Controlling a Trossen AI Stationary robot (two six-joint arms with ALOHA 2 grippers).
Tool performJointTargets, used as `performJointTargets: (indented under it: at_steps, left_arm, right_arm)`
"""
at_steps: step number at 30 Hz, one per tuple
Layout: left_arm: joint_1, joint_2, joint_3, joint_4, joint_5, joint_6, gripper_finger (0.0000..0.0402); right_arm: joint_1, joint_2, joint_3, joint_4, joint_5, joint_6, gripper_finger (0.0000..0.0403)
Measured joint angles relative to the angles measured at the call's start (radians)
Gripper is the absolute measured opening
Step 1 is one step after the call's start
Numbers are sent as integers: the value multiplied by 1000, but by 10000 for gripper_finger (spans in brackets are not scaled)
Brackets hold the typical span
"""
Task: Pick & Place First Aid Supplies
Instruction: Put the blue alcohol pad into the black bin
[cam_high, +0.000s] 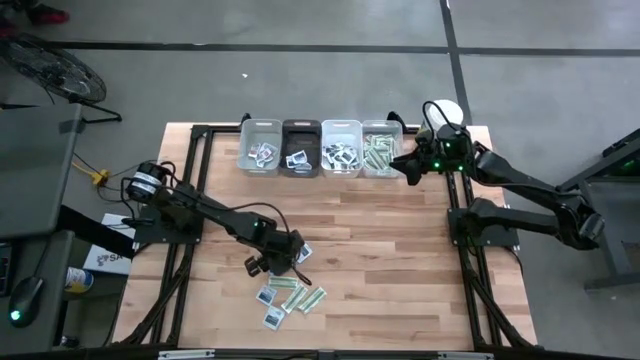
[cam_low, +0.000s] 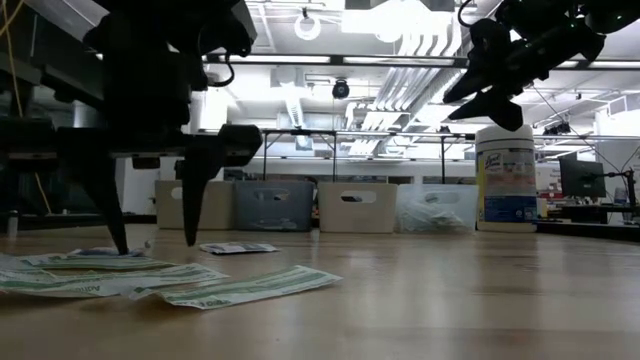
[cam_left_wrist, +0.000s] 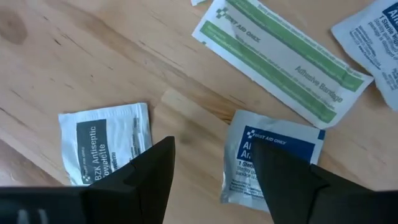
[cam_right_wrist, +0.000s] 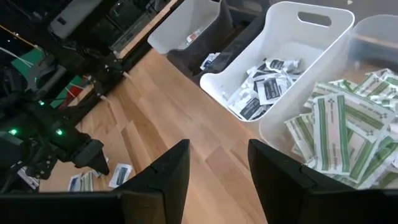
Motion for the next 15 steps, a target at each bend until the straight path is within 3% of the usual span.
performJointTargets:
  at_steps: [4,15]
  left_arm:
    - [2,26,0,-7,48,-1,192]
    - [1,69,0,-6,94,-12,77]
  right_arm:
    - [5,0,0,-1,2,15,156]
    - [5,0,0,-2,-26,27,156]
